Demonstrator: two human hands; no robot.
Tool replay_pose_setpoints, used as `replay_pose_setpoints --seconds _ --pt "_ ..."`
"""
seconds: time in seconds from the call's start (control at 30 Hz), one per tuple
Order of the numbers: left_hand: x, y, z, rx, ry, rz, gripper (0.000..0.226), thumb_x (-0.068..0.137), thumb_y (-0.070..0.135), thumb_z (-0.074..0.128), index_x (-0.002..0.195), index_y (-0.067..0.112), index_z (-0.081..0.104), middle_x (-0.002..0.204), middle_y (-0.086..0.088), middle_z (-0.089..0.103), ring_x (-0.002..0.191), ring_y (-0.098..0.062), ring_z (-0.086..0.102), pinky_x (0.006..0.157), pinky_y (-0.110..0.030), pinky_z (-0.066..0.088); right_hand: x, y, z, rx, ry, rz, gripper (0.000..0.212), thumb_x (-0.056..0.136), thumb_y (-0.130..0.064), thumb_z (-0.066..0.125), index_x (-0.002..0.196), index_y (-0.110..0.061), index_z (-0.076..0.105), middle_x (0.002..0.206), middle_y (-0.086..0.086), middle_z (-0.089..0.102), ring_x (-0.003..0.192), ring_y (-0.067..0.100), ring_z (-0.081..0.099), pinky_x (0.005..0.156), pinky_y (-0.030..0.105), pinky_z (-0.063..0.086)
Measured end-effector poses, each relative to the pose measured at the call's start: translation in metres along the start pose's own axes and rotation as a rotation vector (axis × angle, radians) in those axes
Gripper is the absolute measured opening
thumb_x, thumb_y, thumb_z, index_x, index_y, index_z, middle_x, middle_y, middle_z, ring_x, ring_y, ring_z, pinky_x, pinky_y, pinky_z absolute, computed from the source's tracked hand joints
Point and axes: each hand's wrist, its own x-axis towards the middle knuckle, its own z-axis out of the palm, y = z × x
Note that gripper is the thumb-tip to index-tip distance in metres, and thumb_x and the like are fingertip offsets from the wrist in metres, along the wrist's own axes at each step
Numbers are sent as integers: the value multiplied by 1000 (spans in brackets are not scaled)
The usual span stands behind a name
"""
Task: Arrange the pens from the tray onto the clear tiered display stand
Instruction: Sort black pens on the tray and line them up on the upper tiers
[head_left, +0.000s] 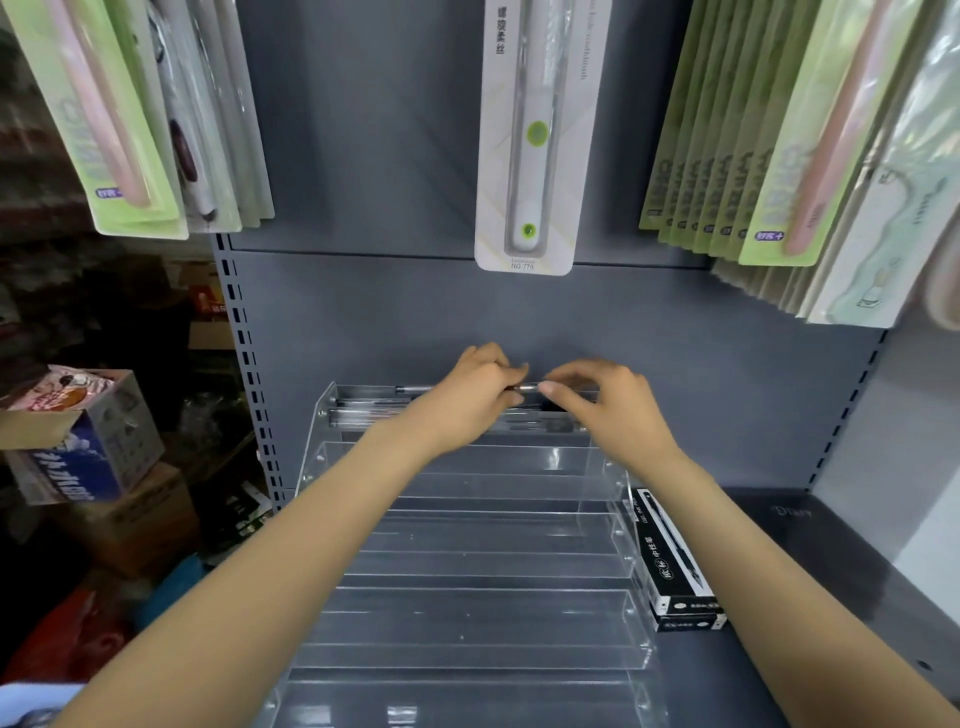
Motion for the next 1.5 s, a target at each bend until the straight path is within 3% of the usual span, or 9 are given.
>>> replay_pose_setpoints --seconds 0.17,0.3,0.4,0.5,0.7,1.0,1.23,1.37,1.5 --pt "0 4 -4 -115 101 40 36 90 18 60 125 9 57 107 -6 53 101 -14 51 85 -10 31 4 -1 -9 194 5 48 2 82 -18 70 83 -18 68 77 1 70 78 18 67 78 27 50" --pt "-14 -21 -10 -169 190 -71 21 88 10 61 108 13 64 92 0 63 77 -12 58 80 -21 46 3 22 -25 172 89 120 6 81 -16 71 80 -21 68 81 -3 70 82 15 66 80 22 49" --pt "-18 -33 -8 -175 224 -117 15 88 10 61 99 16 70 82 3 64 66 -7 58 69 -15 42 1 33 -25 113 84 160 3 80 -14 72 81 -17 72 81 -2 70 76 10 63 77 14 45" --pt "-15 -36 1 -107 209 -125 16 87 13 63 99 19 72 81 7 59 74 -10 54 78 -25 46 0 38 -17 -7 78 160 10 80 -13 71 89 -9 75 84 3 67 70 6 57 67 2 39" --pt "-13 -36 10 -2 120 -122 22 90 17 59 110 19 66 99 -2 65 96 -20 58 89 -36 47 2 42 -14 -116 40 148 11 83 -9 68 91 -5 74 87 8 70 70 10 54 62 -2 37" --pt "-18 -36 13 117 38 -17 26 95 25 49 117 22 61 115 4 59 109 -17 48 94 -34 37 -4 46 -9 -313 5 61 15 89 -17 61 97 -11 73 98 7 67 97 24 57 82 28 45" --pt "-7 -24 17 192 17 -31 22 96 29 47 112 22 60 114 4 58 110 -18 45 84 -29 30 -11 39 -9 -405 -66 70 19 88 -23 63 105 -16 70 111 2 65 110 20 49 84 34 47" --pt "-12 -20 18 159 115 -61 21 95 26 49 113 22 60 111 3 58 108 -18 45 86 -30 31 -14 29 -7 -435 -21 73 23 89 -22 62 110 -15 68 112 2 62 112 20 45 78 31 45" --pt "-41 -18 16 26 404 -187 15 89 20 56 102 19 64 98 2 65 96 -21 56 82 -34 45 -27 7 6 -383 64 -24 23 91 -22 59 111 -14 67 109 2 60 109 20 46 82 32 46"
